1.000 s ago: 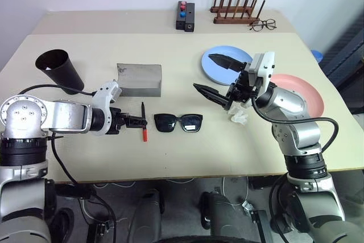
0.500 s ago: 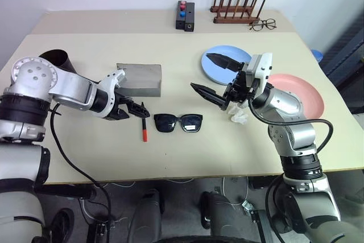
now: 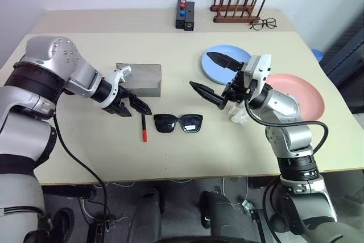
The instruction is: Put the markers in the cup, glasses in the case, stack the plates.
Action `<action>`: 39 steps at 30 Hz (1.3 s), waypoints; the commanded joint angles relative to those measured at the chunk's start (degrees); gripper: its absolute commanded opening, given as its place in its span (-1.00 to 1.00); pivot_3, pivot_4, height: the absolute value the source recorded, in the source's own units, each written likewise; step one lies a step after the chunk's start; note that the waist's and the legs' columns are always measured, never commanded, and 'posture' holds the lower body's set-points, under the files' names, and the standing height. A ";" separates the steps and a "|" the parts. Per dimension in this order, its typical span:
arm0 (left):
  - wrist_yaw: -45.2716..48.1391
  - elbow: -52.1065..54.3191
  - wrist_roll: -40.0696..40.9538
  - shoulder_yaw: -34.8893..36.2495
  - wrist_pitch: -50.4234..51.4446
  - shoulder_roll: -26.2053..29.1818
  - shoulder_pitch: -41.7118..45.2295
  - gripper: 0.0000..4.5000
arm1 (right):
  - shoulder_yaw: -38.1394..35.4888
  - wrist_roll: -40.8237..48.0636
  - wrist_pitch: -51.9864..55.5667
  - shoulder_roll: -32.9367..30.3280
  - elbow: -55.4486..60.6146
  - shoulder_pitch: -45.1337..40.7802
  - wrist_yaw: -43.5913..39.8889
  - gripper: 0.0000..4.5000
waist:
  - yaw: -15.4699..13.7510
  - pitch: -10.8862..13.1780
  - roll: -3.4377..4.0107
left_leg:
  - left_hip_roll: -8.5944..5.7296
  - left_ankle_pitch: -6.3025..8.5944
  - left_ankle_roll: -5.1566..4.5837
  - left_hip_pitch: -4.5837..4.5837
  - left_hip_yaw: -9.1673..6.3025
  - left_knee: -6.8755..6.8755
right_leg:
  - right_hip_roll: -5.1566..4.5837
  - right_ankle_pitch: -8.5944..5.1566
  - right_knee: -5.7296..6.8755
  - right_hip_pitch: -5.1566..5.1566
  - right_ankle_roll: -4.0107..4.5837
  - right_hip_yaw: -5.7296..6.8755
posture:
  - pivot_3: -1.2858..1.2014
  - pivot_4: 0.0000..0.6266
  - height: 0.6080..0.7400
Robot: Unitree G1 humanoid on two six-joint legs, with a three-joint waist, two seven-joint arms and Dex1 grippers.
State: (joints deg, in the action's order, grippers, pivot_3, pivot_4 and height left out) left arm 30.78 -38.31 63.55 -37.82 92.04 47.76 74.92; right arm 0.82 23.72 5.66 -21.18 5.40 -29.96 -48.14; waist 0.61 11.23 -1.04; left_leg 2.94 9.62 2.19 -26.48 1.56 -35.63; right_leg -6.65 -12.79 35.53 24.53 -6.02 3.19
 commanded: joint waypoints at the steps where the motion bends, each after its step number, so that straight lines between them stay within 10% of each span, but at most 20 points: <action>1: 6.93 -0.54 -8.67 -0.28 -0.20 -0.68 2.27 1.00 | -0.70 0.27 -1.18 0.16 2.23 -0.07 0.47 1.00 | 0.00 0.00 0.00 | 0.00 0.00 0.00 0.00 0.00 0.02 | 0.00 0.00 0.00 0.01 0.00 0.00 | 0.03 -0.52 1.00; 11: 23.61 10.57 -25.76 -0.41 -11.98 4.23 2.42 1.00 | -0.88 0.81 -0.27 -0.52 3.39 0.83 0.58 1.00 | 0.02 0.03 0.00 | 0.00 -0.01 -0.01 -0.03 0.00 0.06 | 0.00 0.00 0.00 0.06 0.00 -0.01 | 0.03 -0.52 1.00; 17: 26.52 21.23 -31.98 13.07 -34.87 9.18 -11.23 1.00 | -0.64 1.17 0.13 -0.43 2.82 0.49 -0.04 1.00 | 0.16 0.03 0.06 | 0.01 -0.01 -0.01 0.05 0.06 0.17 | -0.04 0.00 -0.01 0.07 0.01 -0.04 | 0.03 -0.52 1.00; 28: 9.66 26.76 -17.97 50.21 -13.56 -5.08 -25.98 1.00 | -0.78 1.56 1.28 -0.53 2.96 0.15 -0.94 1.00 | 0.06 0.05 0.01 | 0.00 0.00 -0.09 0.07 0.00 -0.13 | -0.02 0.12 0.22 -0.10 -0.28 -0.01 | 0.03 -0.52 1.00; 39: -2.06 28.93 -12.25 63.69 0.42 -14.83 -32.14 1.00 | -1.04 1.40 1.78 -1.28 2.86 -0.14 -1.82 1.00 | 0.01 0.03 -0.01 | 0.00 0.00 -0.08 0.10 -0.09 -0.38 | -0.01 0.07 0.59 -0.11 -0.35 0.00 | 0.03 -0.52 1.00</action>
State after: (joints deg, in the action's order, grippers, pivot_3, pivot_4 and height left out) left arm 29.73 -9.19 48.98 24.80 91.53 32.55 42.74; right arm 0.83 23.96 7.61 -21.78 6.48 -29.35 -49.83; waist 0.63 11.27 -1.05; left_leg 2.94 9.62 2.12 -26.37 1.47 -36.00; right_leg -6.66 -12.73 36.12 24.43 -6.37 3.19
